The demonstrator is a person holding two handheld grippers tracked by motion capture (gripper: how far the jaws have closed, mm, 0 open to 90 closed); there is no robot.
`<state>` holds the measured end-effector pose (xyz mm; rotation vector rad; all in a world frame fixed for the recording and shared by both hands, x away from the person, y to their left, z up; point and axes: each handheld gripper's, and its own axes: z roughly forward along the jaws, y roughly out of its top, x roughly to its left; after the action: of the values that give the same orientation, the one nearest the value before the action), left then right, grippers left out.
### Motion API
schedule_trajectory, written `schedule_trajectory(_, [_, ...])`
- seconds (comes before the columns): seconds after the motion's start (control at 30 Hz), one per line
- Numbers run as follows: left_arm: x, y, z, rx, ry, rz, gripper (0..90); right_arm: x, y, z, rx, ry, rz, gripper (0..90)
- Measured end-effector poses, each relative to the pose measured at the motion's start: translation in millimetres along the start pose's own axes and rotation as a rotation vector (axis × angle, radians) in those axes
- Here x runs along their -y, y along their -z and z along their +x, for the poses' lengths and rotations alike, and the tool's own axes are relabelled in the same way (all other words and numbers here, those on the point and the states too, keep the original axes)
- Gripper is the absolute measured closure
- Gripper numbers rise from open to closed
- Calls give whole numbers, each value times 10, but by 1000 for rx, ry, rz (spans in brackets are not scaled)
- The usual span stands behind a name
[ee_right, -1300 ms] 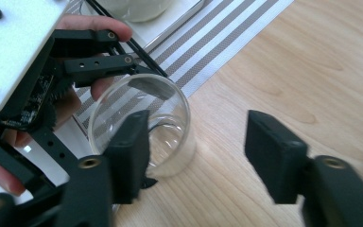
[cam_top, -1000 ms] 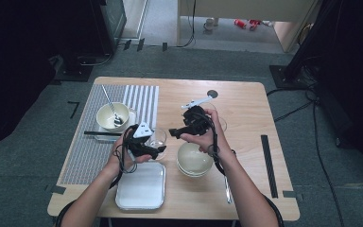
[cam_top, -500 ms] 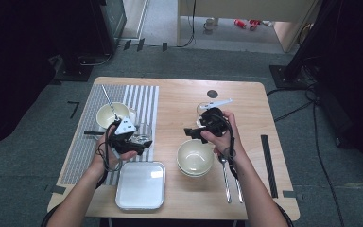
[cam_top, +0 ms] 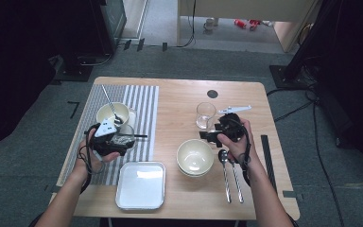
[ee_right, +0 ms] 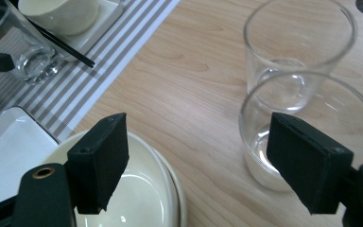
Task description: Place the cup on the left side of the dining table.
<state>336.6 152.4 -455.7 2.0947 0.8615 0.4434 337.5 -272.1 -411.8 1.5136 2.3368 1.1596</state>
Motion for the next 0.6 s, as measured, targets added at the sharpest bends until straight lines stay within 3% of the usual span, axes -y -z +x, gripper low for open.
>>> schedule_trajectory(0.6, [152,73,60,-16,15,7,198,353,248,-305,29,-72,-33,227])
